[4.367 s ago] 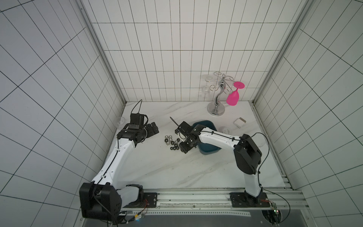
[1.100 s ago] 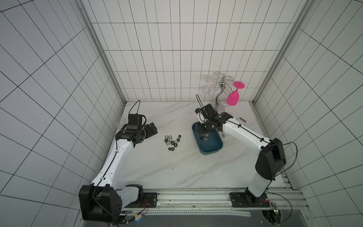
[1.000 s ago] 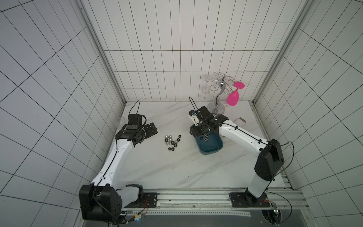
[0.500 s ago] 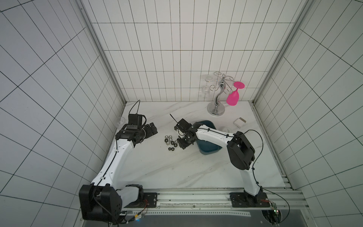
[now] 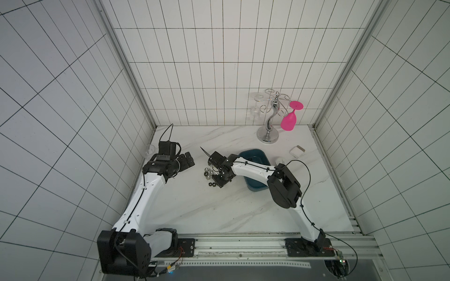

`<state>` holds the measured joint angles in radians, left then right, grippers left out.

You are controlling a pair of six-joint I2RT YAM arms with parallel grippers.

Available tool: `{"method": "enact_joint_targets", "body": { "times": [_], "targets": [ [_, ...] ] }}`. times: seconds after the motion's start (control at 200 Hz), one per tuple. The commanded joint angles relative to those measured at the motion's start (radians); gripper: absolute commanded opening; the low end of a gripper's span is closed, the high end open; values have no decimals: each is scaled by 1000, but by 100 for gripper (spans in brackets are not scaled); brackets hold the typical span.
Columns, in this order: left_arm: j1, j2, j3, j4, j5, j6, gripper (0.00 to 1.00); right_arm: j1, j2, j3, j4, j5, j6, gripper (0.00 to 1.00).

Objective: Put the nuts on the desktop into the storage box
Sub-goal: Pick up the nut from the center of the board.

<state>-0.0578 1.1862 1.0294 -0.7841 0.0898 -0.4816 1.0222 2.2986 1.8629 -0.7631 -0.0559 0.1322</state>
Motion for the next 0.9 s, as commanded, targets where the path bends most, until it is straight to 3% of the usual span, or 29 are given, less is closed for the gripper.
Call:
{"method": "enact_joint_targets", "body": {
  "times": [0.0, 0.29, 0.495, 0.66, 0.895],
  "targets": [
    [6, -23, -2, -9, -33, 20, 98, 9, 46, 38, -35, 30, 1, 49],
    [10, -42, -8, -15, -53, 32, 98, 12, 102, 106, -41, 46, 19, 46],
    [12, -44, -8, -8, -50, 30, 98, 13, 88, 113, -54, 44, 21, 24],
    [12, -39, -5, 0, -34, 26, 98, 9, -35, 20, -16, 54, 27, 21],
    [12, -18, -3, 21, 40, 1, 98, -50, -323, -175, 68, 71, 49, 21]
  ]
}}
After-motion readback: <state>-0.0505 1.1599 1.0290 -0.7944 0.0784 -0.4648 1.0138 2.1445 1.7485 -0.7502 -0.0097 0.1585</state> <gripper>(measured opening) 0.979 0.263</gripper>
